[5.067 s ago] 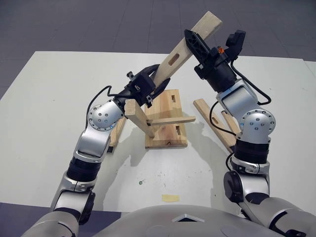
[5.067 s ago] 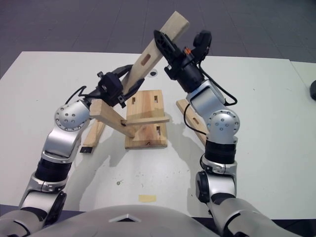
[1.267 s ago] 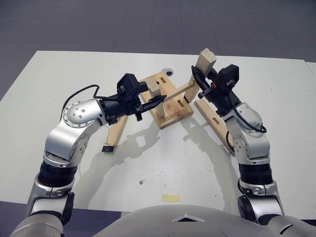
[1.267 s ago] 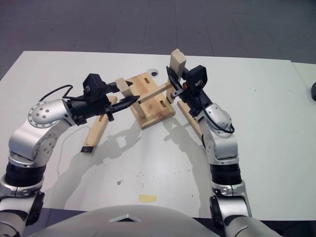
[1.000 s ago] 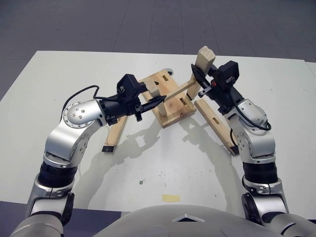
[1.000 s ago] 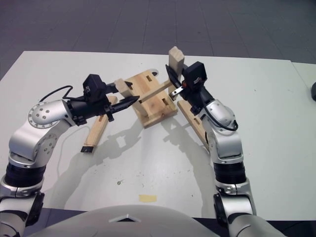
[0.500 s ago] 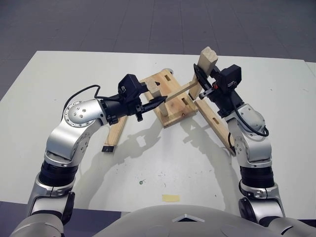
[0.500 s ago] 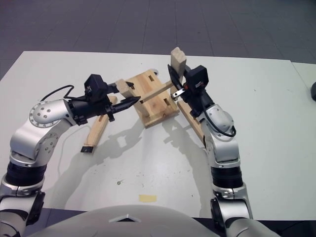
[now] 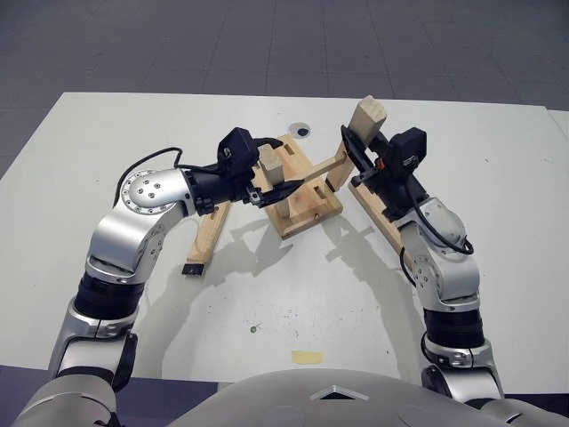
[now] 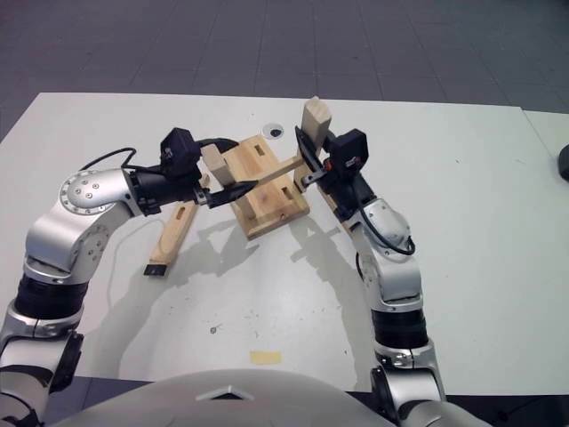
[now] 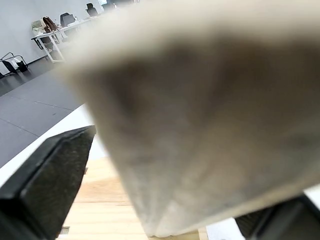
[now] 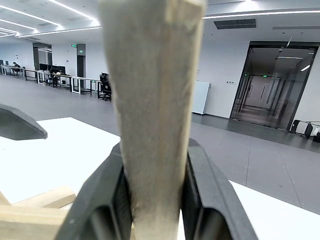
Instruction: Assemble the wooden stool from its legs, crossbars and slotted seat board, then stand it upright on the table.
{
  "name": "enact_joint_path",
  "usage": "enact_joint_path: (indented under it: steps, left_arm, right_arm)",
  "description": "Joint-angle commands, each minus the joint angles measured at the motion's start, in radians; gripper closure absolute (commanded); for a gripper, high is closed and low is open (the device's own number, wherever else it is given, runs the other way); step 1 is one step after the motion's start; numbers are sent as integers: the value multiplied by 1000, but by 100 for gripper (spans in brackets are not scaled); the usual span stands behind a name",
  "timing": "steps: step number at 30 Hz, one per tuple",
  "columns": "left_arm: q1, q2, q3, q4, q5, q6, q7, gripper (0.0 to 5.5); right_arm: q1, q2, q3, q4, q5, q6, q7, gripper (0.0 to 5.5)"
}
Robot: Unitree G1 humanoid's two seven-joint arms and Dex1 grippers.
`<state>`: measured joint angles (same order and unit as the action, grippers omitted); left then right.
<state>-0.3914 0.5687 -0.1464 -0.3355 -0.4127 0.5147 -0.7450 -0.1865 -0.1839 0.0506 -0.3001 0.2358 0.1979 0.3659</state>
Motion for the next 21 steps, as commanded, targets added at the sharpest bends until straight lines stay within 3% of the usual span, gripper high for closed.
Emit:
enact_joint_path:
  steps: [1,4,14,21]
  left_arm:
    - [8,9,-1,-14,23,5,-3,66]
    - [8,-1,0,-7,33,7,5,11]
    - [27,-28,-24,-6,58,7,34,10]
    - [37,-30,-23,-7,69,3,45,10]
  right_arm:
    - [13,33,-5,-35,67,48,-3,450]
    - [12,20,4,-45,49,20,10,450]
    - [1,-27,46,-57,-64,-95,19,450]
    - [-9,1,45,-82,-23,-84,18,450]
